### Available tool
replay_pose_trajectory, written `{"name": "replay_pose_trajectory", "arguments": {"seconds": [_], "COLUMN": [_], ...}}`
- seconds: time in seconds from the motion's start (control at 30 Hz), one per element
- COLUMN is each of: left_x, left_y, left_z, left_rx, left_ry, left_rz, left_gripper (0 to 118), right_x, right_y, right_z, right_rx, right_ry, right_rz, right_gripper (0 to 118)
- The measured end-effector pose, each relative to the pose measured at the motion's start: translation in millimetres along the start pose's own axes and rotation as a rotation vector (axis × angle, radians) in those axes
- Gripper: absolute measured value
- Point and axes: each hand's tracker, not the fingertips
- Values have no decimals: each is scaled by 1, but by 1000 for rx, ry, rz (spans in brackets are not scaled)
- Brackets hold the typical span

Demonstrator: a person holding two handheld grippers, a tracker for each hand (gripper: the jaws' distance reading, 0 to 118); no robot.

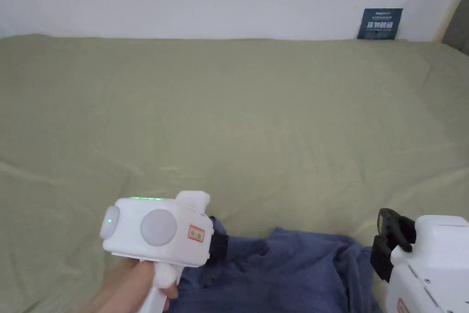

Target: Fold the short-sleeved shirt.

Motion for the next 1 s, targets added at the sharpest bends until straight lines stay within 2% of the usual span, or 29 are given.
{"name": "replay_pose_trajectory", "arguments": {"seconds": [0.03,0.07,0.1,0.13,0.23,0.27,0.33,0.4,0.47,0.6,0.83,0.9,1.0], "left_x": [3,2,6,4,-11,-19,-42,-59,-78,-83,-28,-19,-29], "left_y": [-1,-3,-5,-6,-7,-8,-11,-12,-13,-9,-18,-27,-25], "left_z": [-14,-27,-30,-26,3,17,41,59,61,35,-63,-79,-81], "left_rx": [-9,-26,-31,-13,65,100,139,178,141,104,-108,-88,-76], "left_ry": [-6,-16,-35,-47,-98,-120,-174,-231,-241,-199,-382,-388,-442], "left_rz": [-5,-19,-10,0,44,64,112,202,239,238,269,260,367], "left_gripper": [63,110,118,117,87,64,2,0,0,0,0,0,0], "right_x": [2,4,6,7,12,12,12,10,7,2,1,4,6], "right_y": [-1,-3,-3,-4,-6,-6,-7,-7,-7,-8,-10,-12,-16], "right_z": [0,-1,-1,-1,-2,-3,-4,-6,-8,-10,-11,-13,-19], "right_rx": [-8,-14,-19,-25,-32,-36,-39,-40,-38,-51,-69,-81,-103], "right_ry": [-5,-7,-11,-15,-22,-20,-14,-7,-2,21,27,22,16], "right_rz": [-1,-3,-4,-3,-11,-18,-34,-42,-41,-51,-32,-28,-23], "right_gripper": [0,0,0,0,0,0,0,0,0,0,0,0,0]}}
